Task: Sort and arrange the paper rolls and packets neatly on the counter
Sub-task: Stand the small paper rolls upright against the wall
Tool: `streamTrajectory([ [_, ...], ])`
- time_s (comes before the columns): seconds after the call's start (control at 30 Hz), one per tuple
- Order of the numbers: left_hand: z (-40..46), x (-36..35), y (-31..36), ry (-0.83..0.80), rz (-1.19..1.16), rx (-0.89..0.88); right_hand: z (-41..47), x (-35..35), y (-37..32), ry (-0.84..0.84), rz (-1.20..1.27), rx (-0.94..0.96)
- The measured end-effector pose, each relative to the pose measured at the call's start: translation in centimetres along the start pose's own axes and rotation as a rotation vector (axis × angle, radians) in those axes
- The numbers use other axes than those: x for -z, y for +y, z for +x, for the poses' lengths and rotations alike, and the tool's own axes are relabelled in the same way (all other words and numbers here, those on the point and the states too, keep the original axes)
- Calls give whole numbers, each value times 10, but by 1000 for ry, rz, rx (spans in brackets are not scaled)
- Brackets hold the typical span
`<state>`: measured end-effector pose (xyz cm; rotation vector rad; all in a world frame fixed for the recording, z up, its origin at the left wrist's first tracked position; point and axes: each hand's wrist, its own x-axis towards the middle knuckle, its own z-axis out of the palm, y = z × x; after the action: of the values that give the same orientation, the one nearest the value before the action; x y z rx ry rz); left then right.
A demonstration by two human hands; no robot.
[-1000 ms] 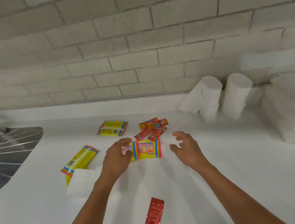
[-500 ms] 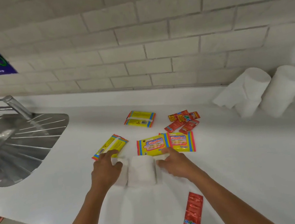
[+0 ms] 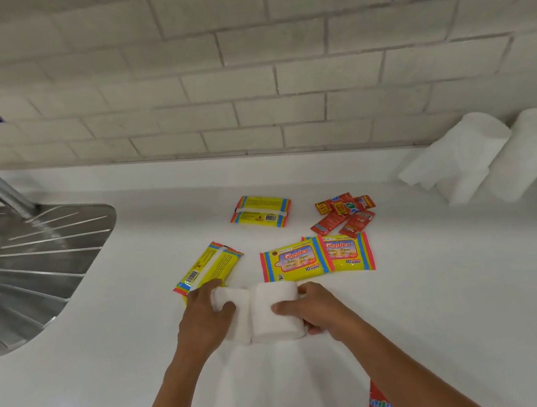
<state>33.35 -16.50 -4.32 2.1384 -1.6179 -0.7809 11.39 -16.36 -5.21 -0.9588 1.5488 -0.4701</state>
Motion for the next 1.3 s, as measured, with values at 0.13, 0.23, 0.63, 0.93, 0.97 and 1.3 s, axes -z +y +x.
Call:
streamTrajectory([
  [0.13, 5, -1, -4, -17, -25, -8, -2, 1, -4, -43, 72, -13],
  [0.23, 6, -2, -6, -14, -40, -34, -5, -1, -5, -43, 155, -13],
  [0.63, 2, 0, -18, -9, -96, -49, -9, 1, -15, -5, 247, 116],
  [0.93, -1, -1, -14, -85, -244, 45, -13, 14, -25, -47, 319, 216],
  [0.97, -2, -2, -13, -85, -254, 50, -12, 17, -26, -35, 326, 227],
  [1.3, -1, -2, -5, 43, -93, 40, -10, 59, -34, 27, 372, 344],
])
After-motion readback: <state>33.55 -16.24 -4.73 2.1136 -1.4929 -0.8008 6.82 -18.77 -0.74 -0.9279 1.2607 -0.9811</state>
